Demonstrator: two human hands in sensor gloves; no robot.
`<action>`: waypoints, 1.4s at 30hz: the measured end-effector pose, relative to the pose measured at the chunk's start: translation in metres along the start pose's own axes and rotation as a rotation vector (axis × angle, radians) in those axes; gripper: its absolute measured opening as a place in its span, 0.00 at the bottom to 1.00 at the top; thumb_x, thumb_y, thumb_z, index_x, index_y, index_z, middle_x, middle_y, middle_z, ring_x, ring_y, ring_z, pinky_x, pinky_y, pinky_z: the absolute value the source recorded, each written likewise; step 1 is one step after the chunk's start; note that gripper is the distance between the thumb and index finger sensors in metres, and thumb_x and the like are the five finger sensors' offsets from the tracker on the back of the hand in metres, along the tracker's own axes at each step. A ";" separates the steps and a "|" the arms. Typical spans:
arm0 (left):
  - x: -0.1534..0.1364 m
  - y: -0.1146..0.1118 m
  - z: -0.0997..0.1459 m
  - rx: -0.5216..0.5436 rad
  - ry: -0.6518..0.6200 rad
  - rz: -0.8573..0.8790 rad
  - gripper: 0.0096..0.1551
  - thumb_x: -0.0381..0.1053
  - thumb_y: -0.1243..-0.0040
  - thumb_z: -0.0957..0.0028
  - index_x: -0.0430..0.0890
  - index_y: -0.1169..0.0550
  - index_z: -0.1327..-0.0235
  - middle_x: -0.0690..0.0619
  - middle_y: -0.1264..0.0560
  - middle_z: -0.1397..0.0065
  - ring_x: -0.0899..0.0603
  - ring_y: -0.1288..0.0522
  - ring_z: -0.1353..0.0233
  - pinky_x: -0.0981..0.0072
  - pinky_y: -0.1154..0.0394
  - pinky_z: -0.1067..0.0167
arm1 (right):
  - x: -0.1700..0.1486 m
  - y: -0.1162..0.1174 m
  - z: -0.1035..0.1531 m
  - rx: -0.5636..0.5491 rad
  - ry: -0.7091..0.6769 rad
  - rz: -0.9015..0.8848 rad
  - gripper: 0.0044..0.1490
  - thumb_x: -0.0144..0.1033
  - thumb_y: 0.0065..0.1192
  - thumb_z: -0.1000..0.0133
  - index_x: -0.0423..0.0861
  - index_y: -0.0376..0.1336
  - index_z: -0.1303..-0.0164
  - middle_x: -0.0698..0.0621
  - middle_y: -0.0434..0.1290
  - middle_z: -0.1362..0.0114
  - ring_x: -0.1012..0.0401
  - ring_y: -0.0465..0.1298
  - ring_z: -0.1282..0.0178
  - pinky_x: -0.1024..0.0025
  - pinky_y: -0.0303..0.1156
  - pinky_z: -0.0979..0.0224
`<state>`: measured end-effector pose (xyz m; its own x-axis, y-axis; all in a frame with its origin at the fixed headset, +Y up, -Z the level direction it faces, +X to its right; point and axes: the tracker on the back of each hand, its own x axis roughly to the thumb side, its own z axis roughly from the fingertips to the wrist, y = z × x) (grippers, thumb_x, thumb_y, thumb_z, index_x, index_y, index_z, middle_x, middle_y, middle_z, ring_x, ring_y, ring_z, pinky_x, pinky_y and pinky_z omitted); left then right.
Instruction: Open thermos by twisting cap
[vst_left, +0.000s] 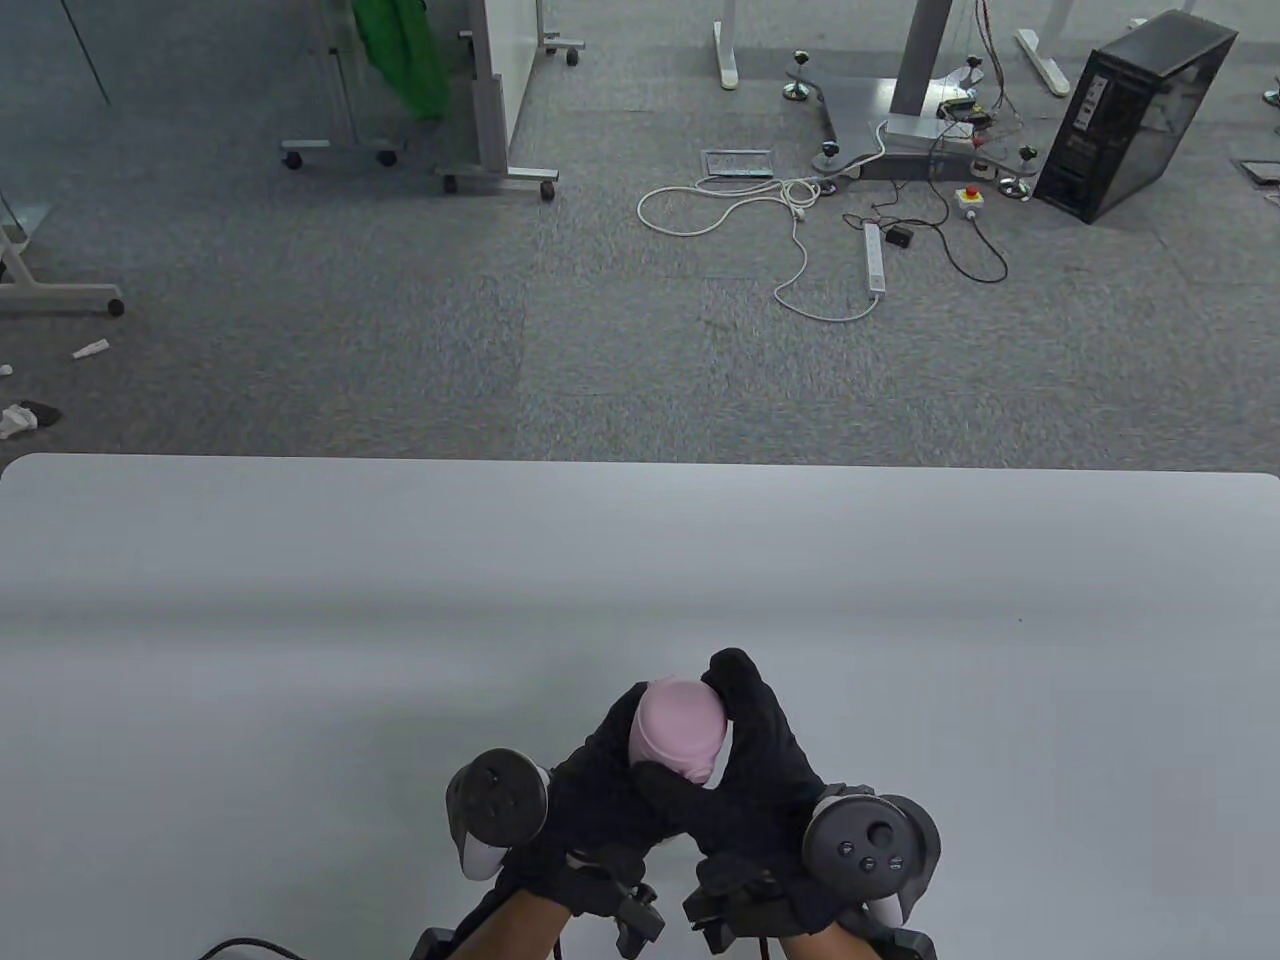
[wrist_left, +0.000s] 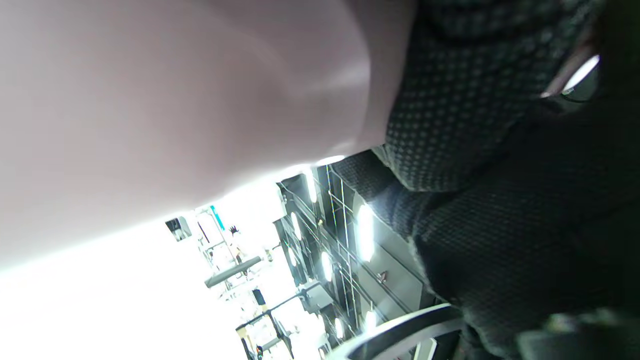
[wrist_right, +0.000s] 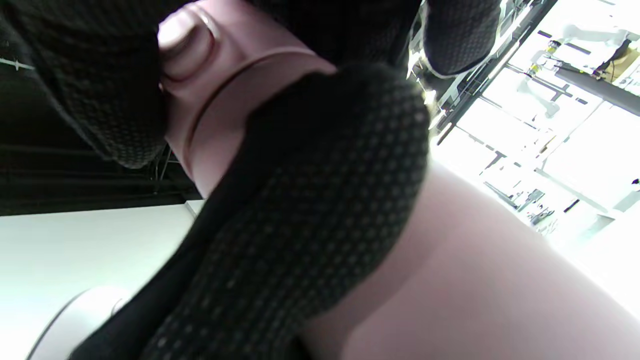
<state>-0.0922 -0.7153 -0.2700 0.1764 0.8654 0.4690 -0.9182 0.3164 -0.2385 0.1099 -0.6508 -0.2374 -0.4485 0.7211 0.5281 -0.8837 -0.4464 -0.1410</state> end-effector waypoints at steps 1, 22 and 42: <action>0.001 0.000 0.000 0.001 -0.004 -0.002 0.75 0.66 0.18 0.85 0.43 0.42 0.23 0.38 0.40 0.20 0.28 0.38 0.24 0.30 0.37 0.34 | -0.002 -0.001 -0.001 0.000 -0.004 -0.043 0.67 0.56 0.83 0.49 0.40 0.46 0.14 0.36 0.65 0.23 0.40 0.72 0.32 0.33 0.60 0.24; 0.001 -0.004 0.000 -0.018 -0.020 -0.064 0.75 0.66 0.18 0.85 0.43 0.42 0.23 0.38 0.40 0.20 0.28 0.38 0.23 0.30 0.37 0.35 | 0.005 0.000 0.001 -0.007 -0.006 0.035 0.67 0.58 0.82 0.49 0.42 0.46 0.13 0.36 0.59 0.20 0.39 0.69 0.30 0.32 0.60 0.25; -0.002 0.000 0.002 0.022 -0.005 -0.034 0.75 0.65 0.18 0.84 0.44 0.42 0.23 0.39 0.41 0.20 0.28 0.39 0.23 0.30 0.37 0.34 | -0.002 -0.007 -0.003 0.027 -0.048 -0.017 0.68 0.57 0.84 0.51 0.44 0.45 0.12 0.35 0.54 0.17 0.38 0.62 0.25 0.27 0.53 0.22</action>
<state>-0.0928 -0.7178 -0.2695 0.2063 0.8521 0.4810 -0.9190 0.3375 -0.2038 0.1162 -0.6473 -0.2399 -0.4260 0.7026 0.5700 -0.8868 -0.4492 -0.1091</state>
